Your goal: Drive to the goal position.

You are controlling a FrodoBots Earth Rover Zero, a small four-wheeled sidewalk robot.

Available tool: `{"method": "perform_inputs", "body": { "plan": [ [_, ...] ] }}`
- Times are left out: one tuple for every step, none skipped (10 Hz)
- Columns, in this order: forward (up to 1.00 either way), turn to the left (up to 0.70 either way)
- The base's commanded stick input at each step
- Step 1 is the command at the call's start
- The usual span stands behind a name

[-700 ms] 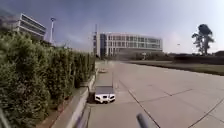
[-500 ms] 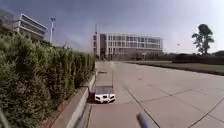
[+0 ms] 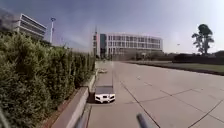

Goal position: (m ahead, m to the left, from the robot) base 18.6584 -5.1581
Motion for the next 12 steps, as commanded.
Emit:
{"method": "perform_inputs", "body": {
  "plan": [
    [0.70,-0.35],
    [0.70,-0.35],
    [0.70,-0.35],
    [0.70,-0.35],
    [0.70,-0.35],
    [0.70,-0.35],
    [0.70,-0.35],
    [0.70,-0.35],
    [0.58,-0.41],
    [0.00,-0.70],
    [0.00,-0.70],
    [0.00,-0.27]
  ]
}}
